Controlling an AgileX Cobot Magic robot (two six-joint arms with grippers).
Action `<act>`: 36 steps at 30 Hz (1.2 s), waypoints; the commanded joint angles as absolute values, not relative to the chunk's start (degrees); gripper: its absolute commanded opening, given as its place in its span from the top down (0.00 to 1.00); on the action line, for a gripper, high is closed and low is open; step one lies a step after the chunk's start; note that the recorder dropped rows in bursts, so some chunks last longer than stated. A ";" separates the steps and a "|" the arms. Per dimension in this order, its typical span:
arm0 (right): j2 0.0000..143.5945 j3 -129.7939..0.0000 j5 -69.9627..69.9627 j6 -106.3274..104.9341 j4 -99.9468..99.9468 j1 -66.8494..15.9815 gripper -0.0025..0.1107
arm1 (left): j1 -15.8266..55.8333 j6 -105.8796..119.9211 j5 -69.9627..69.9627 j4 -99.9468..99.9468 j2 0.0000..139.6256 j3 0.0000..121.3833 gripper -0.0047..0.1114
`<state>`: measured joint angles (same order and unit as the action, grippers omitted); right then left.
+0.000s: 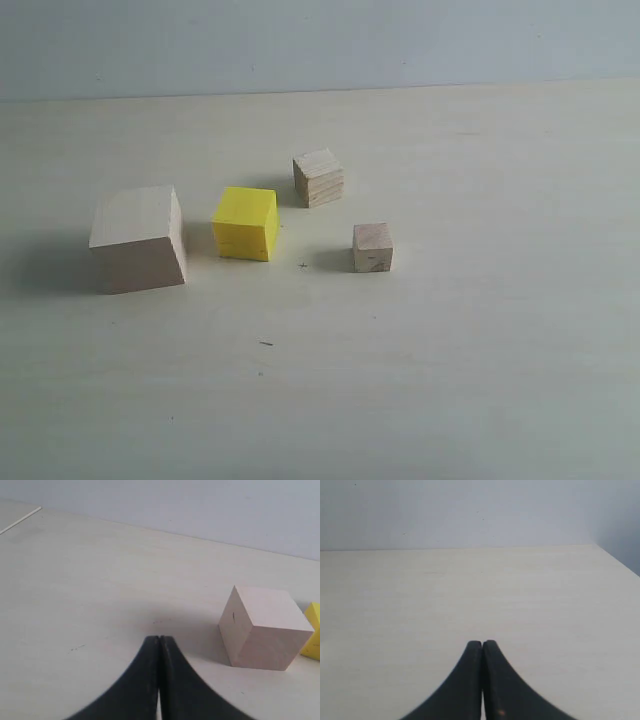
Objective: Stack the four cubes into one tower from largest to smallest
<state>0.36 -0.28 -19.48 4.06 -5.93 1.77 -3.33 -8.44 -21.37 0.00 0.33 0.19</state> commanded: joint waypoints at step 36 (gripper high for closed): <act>0.00 0.00 -19.07 4.73 -6.20 2.02 0.98 | -3.40 -6.74 2.80 1.33 0.00 0.00 0.96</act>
<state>0.36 -0.28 -19.48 4.53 -5.93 1.77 -3.33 -7.46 -0.37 1.05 0.33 0.19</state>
